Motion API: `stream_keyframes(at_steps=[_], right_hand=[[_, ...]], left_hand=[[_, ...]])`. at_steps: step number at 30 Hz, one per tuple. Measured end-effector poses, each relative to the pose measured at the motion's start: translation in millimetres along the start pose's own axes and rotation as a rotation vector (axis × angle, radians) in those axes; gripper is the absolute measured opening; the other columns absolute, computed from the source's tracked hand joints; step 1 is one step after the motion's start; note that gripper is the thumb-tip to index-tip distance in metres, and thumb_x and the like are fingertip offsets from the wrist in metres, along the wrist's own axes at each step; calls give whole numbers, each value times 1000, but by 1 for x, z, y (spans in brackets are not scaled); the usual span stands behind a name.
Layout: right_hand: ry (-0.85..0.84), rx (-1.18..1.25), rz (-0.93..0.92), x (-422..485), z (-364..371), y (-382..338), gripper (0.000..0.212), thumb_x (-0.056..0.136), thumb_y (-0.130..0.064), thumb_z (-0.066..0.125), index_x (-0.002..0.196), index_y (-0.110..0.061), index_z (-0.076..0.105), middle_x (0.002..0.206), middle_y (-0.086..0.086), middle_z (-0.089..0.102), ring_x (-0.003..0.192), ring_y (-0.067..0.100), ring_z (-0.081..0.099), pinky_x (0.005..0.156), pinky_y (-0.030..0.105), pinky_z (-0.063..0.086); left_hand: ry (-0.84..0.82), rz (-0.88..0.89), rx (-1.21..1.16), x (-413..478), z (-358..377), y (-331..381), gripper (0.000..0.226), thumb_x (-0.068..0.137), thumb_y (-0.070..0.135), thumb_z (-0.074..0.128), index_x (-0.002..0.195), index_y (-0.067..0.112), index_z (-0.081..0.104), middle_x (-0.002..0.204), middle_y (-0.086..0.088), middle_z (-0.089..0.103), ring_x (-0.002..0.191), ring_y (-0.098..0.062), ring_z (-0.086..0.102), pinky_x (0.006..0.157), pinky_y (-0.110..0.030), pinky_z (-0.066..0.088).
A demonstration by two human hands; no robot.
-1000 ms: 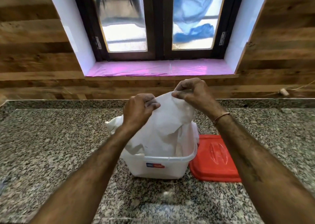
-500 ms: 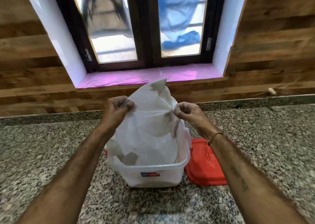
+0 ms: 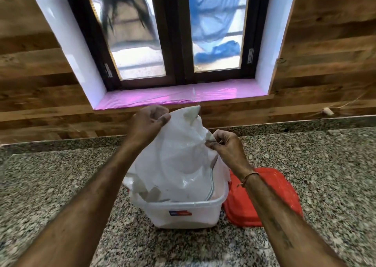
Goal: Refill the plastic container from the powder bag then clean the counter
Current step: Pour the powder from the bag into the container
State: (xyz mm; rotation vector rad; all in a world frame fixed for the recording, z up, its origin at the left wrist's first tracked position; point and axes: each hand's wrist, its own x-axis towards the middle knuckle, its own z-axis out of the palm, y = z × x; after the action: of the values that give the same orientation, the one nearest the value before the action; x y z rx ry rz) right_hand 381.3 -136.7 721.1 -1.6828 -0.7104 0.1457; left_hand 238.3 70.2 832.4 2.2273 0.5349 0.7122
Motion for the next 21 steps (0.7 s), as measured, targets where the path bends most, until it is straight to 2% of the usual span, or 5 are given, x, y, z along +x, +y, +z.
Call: stream_keyframes(at_steps=[6, 11, 13, 16, 21], right_hand=[[-12, -31, 14, -2, -3, 2, 25, 75, -38, 80, 66, -21, 65, 61, -9, 62, 62, 9, 54, 64, 38, 47], [63, 16, 74, -7, -9, 10, 29, 77, -28, 84, 68, -11, 62, 63, 8, 62, 62, 13, 52, 62, 45, 49], [105, 17, 102, -10, -7, 9, 32, 76, -32, 85, 68, -11, 63, 61, 0, 61, 60, 11, 51, 61, 44, 48], [224, -96, 123, -19, 0, -1, 41, 70, -55, 79, 69, -17, 63, 61, -4, 65, 57, 15, 56, 59, 44, 51], [325, -420, 42, -31, 11, -6, 42, 87, -51, 75, 73, -19, 53, 64, -6, 60, 63, 18, 57, 55, 36, 40]], left_hand=[[-14, 61, 78, 17, 23, 25, 9, 88, 26, 80, 87, 18, 80, 78, 7, 71, 68, -1, 60, 60, -21, 45], [76, 23, -88, 24, 22, 16, 9, 88, 14, 78, 81, 8, 76, 70, 1, 68, 63, -10, 58, 65, -27, 49], [103, -7, -135, 26, 22, 12, 9, 87, 13, 78, 79, 10, 76, 71, -3, 68, 65, -13, 60, 66, -29, 51], [156, -26, -179, 27, 23, 6, 15, 85, 15, 78, 72, 19, 72, 67, -1, 67, 63, -13, 58, 65, -30, 49], [277, -30, -198, 22, 18, 2, 18, 87, 12, 75, 73, 20, 70, 64, 4, 64, 58, -6, 53, 61, -24, 45]])
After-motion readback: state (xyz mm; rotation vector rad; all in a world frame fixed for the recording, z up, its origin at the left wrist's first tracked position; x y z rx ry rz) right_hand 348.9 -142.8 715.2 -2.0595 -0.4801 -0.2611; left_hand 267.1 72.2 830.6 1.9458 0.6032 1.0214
